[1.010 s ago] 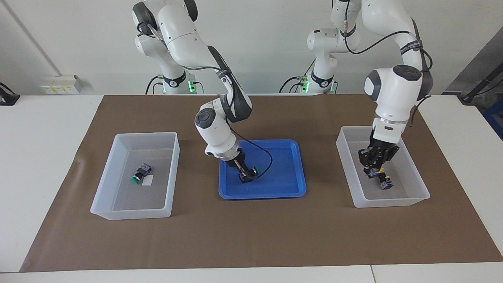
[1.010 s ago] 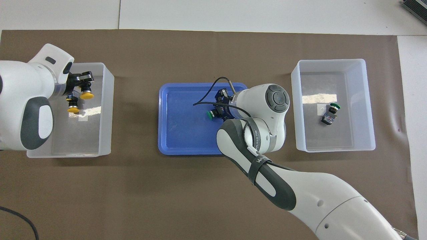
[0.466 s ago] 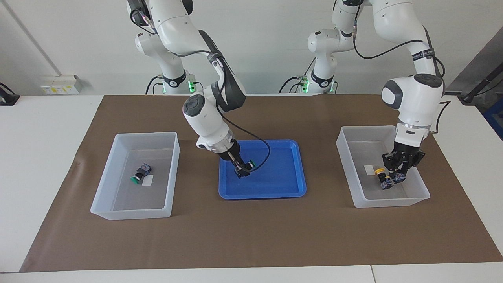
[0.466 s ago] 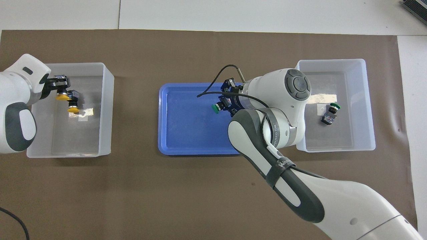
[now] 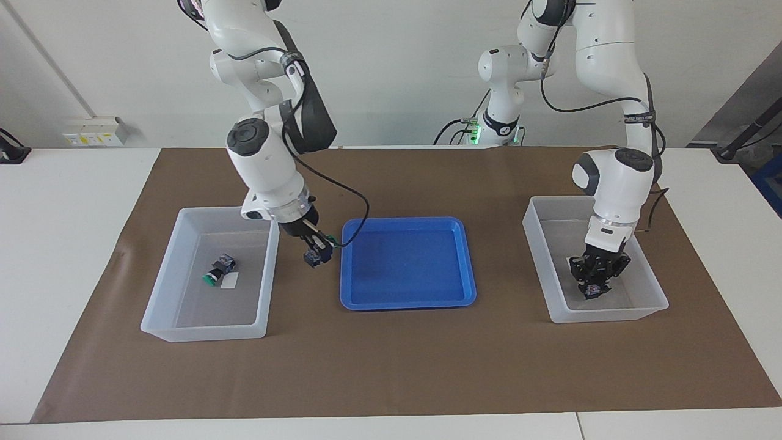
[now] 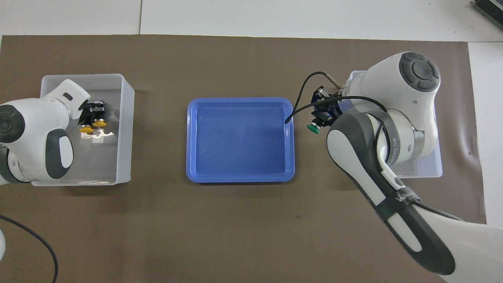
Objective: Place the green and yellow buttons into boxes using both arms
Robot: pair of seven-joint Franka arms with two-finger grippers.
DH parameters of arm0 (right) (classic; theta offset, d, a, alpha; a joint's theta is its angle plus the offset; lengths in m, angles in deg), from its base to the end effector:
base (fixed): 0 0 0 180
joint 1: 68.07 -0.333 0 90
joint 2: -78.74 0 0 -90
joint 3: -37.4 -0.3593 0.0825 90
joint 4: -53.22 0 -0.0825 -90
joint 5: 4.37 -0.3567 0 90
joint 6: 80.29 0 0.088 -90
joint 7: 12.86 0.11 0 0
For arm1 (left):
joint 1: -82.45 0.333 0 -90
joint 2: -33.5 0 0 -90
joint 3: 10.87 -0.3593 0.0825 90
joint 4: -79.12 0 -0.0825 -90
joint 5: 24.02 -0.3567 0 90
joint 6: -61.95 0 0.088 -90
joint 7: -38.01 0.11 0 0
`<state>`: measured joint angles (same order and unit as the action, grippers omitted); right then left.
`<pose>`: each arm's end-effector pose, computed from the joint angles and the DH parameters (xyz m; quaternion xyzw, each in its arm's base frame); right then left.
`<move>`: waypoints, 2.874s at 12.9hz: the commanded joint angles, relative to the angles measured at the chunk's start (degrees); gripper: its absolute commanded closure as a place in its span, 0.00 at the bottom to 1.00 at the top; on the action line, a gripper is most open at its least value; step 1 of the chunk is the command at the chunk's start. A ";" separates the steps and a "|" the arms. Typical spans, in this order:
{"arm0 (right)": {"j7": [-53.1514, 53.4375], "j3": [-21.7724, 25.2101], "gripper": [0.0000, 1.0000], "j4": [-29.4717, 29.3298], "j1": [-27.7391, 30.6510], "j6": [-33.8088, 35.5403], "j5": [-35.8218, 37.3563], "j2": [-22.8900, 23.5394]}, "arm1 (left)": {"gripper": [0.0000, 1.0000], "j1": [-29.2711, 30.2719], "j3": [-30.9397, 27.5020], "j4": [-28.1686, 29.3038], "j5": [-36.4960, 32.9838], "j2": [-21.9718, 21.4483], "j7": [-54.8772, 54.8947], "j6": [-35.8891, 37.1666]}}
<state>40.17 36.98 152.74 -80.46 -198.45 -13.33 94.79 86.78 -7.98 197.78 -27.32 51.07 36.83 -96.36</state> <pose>0.6117 0.1475 0.4707 -0.9237 0.3760 0.0195 0.0716 0.6161 0.0153 0.3815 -0.9814 -0.0008 -0.1917 0.0088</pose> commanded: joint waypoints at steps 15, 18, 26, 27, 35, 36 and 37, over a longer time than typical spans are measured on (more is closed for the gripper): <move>-39.14 -0.90 1.00 14.28 13.35 -11.10 2.37 -0.76 | 0.00 -2.74 2.64 -12.73 -0.93 -20.11 4.70 46.65; -40.45 -0.81 0.88 15.44 14.06 -12.44 2.37 -0.67 | 0.00 -2.74 3.61 -23.71 -0.22 -17.05 4.70 56.59; -39.76 -0.46 0.00 10.53 13.71 -5.95 3.68 -3.03 | 0.00 -1.77 3.35 -25.85 3.29 -18.18 4.00 62.95; -39.85 -0.29 0.00 8.95 13.79 -3.85 7.43 -3.91 | 0.00 -1.69 3.18 -25.94 3.29 -18.18 4.00 62.86; -39.84 -0.90 0.00 5.68 13.35 9.15 12.22 -15.24 | 0.00 -2.12 3.09 -28.57 3.29 -17.30 3.91 65.22; -40.72 -0.90 0.00 5.59 13.62 11.62 12.04 -17.17 | 0.00 -1.95 3.17 -28.57 3.21 -17.30 3.91 65.58; -42.20 -0.72 0.00 5.07 13.71 14.25 11.86 -18.67 | 0.00 -1.95 3.09 -28.57 3.29 -17.30 4.00 66.02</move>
<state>1.25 36.46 157.63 -67.65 -188.17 -1.33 79.90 84.96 -4.66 171.08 -24.71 32.94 40.94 -32.68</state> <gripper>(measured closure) 0.000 0.000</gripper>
